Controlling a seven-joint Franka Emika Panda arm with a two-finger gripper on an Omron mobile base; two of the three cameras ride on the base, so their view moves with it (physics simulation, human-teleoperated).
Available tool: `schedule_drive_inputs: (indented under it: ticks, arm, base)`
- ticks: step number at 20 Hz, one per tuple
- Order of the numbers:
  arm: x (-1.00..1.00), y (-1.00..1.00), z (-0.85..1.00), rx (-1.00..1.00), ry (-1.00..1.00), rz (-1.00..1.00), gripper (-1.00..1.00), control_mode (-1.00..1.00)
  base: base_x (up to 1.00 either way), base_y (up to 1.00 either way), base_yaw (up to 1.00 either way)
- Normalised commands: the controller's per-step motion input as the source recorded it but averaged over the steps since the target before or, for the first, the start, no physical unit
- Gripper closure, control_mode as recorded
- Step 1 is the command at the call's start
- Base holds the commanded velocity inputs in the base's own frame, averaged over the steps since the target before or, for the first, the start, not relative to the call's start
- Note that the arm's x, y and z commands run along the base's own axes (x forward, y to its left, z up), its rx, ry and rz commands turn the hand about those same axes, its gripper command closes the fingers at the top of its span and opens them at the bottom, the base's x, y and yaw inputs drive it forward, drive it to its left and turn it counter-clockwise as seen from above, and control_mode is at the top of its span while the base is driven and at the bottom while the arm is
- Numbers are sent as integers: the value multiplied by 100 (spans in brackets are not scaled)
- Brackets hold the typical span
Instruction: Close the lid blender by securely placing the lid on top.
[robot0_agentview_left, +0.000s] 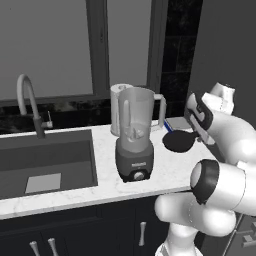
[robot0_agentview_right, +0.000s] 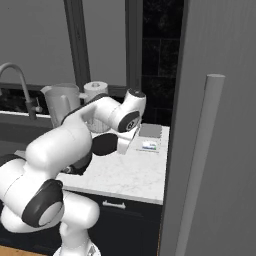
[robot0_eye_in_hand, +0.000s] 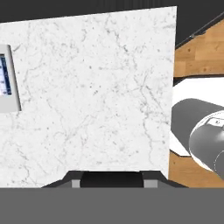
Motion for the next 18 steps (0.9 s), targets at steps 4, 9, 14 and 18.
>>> schedule_drive_inputs:
  ticks: [4, 9, 14, 18]
  arm:
    - [-20, 0, 71, 0, 9, -4, 100, -100]
    - [-26, 0, 74, 0, 4, -3, 100, -100]
    - [-36, 0, 68, 4, 0, 0, 100, -100]
    - [-21, 3, 71, 6, 0, 0, 100, -100]
  base:
    - [0, 0, 0]
    - [0, 0, 0]
    - [0, 0, 0]
    - [0, 0, 0]
